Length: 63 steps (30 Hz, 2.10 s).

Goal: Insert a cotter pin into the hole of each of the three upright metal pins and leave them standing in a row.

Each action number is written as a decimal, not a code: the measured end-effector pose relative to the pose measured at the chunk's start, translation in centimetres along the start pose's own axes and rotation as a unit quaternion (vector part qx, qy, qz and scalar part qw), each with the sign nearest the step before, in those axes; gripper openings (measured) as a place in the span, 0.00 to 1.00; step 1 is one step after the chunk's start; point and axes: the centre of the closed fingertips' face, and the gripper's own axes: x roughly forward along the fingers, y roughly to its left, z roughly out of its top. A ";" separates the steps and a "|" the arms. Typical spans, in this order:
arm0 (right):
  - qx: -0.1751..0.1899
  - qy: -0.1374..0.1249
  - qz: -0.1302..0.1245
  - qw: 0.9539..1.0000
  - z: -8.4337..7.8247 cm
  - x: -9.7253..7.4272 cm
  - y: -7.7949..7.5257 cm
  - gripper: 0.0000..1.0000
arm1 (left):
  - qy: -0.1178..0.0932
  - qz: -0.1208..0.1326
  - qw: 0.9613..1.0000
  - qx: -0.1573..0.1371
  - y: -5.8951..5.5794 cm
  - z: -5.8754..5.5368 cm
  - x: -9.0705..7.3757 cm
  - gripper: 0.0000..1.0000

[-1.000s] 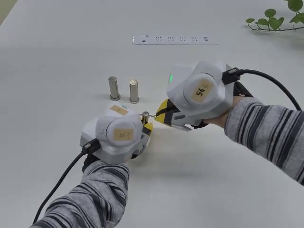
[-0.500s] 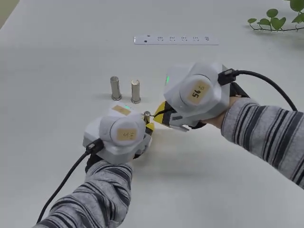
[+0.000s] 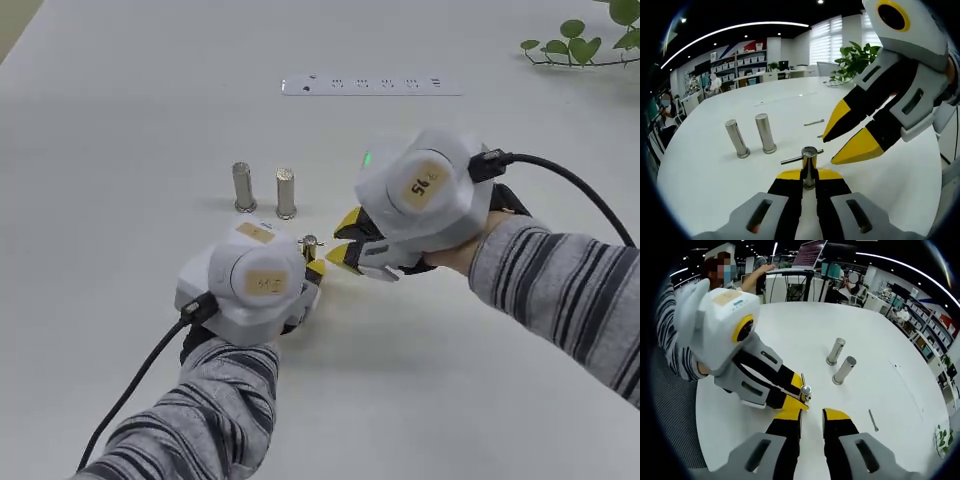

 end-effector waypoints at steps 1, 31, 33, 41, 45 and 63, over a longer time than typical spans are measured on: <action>0.008 -0.001 -0.004 1.000 -0.2 -0.1 -0.2 0.13 | 0.000 -0.001 1.000 0.014 0.0 0.0 0.0 0.05; 0.183 -0.078 -0.029 0.980 -0.9 -1.8 -1.5 0.45 | 0.001 0.063 0.998 -0.030 8.6 0.4 -1.3 0.05; 0.181 -0.079 -0.028 0.980 -0.8 -1.8 -1.5 0.45 | 0.003 0.074 0.997 -0.037 9.4 0.2 -1.5 0.05; 0.187 -0.084 -0.024 0.979 -0.8 -1.5 -1.3 0.45 | 0.005 0.087 0.995 -0.040 10.8 -0.2 -1.5 0.05; 0.187 -0.081 -0.023 0.979 -1.0 -1.5 -1.2 0.45 | 0.002 0.083 0.996 -0.041 11.0 -0.3 -1.6 0.05; 0.192 -0.077 -0.020 0.978 -1.2 -1.1 -1.0 0.45 | 0.002 0.081 0.995 -0.052 11.1 -0.3 -1.6 0.06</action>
